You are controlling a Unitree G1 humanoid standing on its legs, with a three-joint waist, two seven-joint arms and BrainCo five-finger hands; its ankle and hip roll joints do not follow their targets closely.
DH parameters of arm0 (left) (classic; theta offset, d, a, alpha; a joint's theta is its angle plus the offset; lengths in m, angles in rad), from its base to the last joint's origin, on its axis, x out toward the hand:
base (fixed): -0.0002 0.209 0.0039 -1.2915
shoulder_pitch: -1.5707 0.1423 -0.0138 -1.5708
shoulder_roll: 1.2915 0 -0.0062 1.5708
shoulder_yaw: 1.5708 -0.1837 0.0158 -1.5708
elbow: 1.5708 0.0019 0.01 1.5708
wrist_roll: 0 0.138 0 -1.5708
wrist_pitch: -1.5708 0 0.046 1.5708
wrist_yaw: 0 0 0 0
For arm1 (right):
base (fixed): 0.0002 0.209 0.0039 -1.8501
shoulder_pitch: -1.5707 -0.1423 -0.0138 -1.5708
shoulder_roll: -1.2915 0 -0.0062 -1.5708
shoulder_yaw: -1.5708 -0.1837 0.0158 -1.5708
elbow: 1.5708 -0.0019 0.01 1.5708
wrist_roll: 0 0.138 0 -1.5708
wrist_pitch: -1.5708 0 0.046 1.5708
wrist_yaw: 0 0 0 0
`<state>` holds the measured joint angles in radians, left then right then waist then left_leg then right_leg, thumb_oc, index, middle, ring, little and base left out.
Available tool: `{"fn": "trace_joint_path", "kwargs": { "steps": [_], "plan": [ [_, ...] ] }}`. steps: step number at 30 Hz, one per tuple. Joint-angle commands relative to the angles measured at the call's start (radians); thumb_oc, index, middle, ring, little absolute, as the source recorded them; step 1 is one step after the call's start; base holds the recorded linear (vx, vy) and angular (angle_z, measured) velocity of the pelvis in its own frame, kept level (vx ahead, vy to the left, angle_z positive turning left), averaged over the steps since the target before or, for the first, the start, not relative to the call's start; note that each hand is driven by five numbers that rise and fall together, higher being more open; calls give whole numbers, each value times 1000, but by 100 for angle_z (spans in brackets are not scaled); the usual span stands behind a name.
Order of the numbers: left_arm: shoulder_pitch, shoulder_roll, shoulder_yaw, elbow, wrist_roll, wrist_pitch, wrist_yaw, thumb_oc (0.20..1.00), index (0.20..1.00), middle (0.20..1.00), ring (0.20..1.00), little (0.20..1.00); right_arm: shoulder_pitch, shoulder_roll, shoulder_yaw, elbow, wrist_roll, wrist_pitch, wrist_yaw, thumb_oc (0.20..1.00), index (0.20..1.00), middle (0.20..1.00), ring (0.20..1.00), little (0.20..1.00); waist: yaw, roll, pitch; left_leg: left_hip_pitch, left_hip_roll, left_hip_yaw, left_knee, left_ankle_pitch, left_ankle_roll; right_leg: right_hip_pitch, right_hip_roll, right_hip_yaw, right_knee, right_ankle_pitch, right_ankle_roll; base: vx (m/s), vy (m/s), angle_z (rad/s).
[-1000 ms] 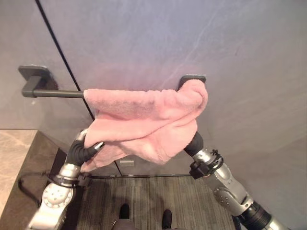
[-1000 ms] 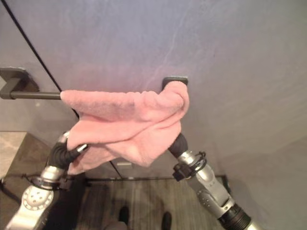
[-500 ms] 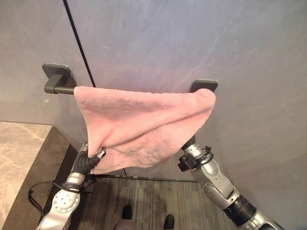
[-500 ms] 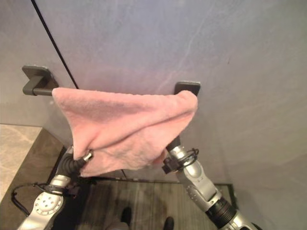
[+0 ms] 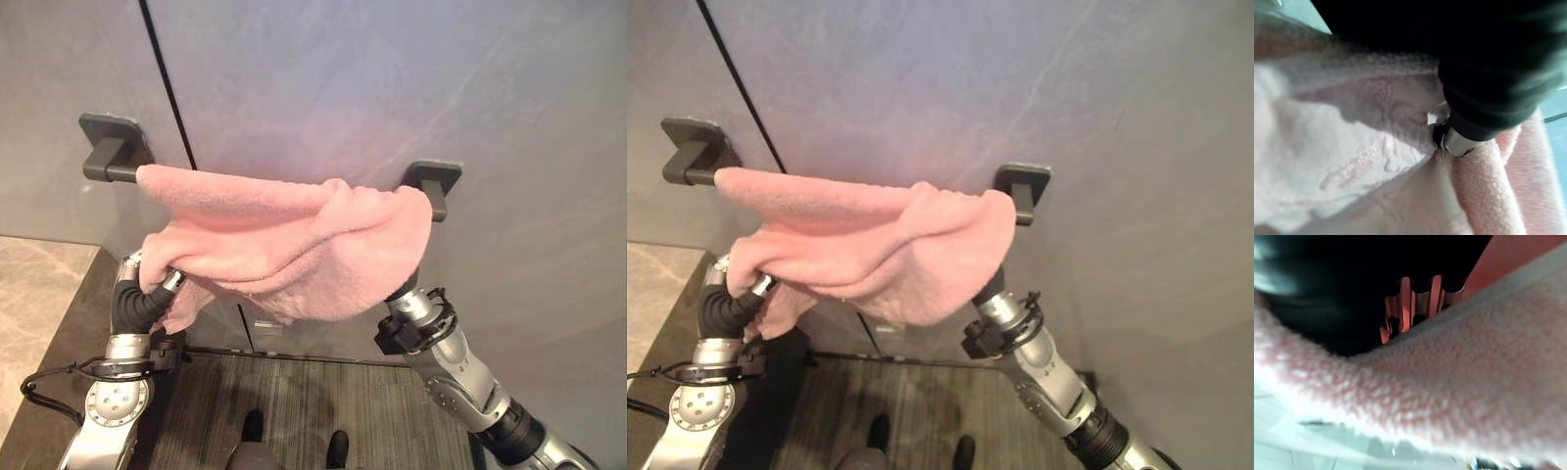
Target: Put brush and paste in cup on sink, flatten towel.
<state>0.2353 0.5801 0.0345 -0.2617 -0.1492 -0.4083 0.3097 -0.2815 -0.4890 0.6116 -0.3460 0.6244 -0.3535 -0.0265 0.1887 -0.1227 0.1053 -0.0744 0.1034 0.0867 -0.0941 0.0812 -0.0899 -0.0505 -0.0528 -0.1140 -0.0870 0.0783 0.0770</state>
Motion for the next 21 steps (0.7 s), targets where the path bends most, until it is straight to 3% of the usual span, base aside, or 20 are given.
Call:
{"fn": "trace_joint_path", "kwargs": {
  "steps": [1, 6, 15, 16, 17, 18, 19, 21],
  "plan": [
    [-9, 62, 21, -64, 32, -61, 38, 200, 200, 200, 200, 200, -61, 21, 11, -77, -23, -51, -1, 200, 200, 200, 200, 200, 31, -33, -36, -4, -9, -38, 7, -18, 7, -22, -75, 6, 36, 45, 70, 11, -4, 10],
    [-20, 74, -55, 75, 52, -8, 16, 200, 200, 200, 200, 200, -42, 12, 1, 10, -25, -24, -20, 200, 200, 200, 200, 200, 26, -35, -29, -6, -13, -55, 7, -14, 12, -19, -78, -12, 51, 38, 71, -9, 1, 22],
    [-40, 90, -188, 201, 78, 28, -59, 200, 200, 200, 200, 200, 93, 10, -63, 75, -22, -5, -9, 200, 200, 200, 200, 200, -11, -26, -48, 8, -9, -38, 7, -18, 14, -16, -76, 5, 44, 38, 74, -1, 16, 1],
    [-44, 89, -205, 219, 77, 36, -71, 269, 269, 269, 269, 269, 98, 15, -63, 88, -25, -3, -11, 200, 200, 200, 200, 200, -16, -24, -50, 10, -9, -34, 7, -17, 14, -16, -76, 8, 43, 39, 74, -7, 11, -14],
    [-46, 89, -207, 222, 77, 35, -71, 391, 391, 391, 391, 391, 98, 15, -64, 89, -25, -4, -11, 200, 200, 200, 200, 200, -15, -24, -50, 10, -9, -33, 7, -18, 14, -16, -76, 9, 43, 39, 74, -14, 19, -8],
    [-53, 98, -238, 278, 121, 53, -81, 762, 762, 762, 762, 762, 120, 24, -72, 126, -43, -1, -20, 689, 689, 689, 689, 689, -27, -18, -54, 16, -6, -19, 7, -20, 13, -17, -74, 19, 37, 43, 75, -10, 23, -14],
    [-62, 95, -262, 322, 145, 69, -94, 1000, 1000, 1000, 1000, 1000, 123, 30, -69, 175, -75, 13, -24, 1000, 1000, 1000, 1000, 1000, -32, -16, -57, 18, -5, -12, 7, -20, 12, -18, -74, 25, 35, 45, 75, -10, 23, -21],
    [-87, 103, -299, 407, 227, 78, -104, 1000, 1000, 1000, 1000, 1000, 131, 43, -65, 261, -111, 29, -26, 1000, 1000, 1000, 1000, 1000, -38, -9, -60, 22, -3, 2, 7, -22, 10, -20, -72, 38, 25, 52, 77, -29, 16, -22]
  ]
}}
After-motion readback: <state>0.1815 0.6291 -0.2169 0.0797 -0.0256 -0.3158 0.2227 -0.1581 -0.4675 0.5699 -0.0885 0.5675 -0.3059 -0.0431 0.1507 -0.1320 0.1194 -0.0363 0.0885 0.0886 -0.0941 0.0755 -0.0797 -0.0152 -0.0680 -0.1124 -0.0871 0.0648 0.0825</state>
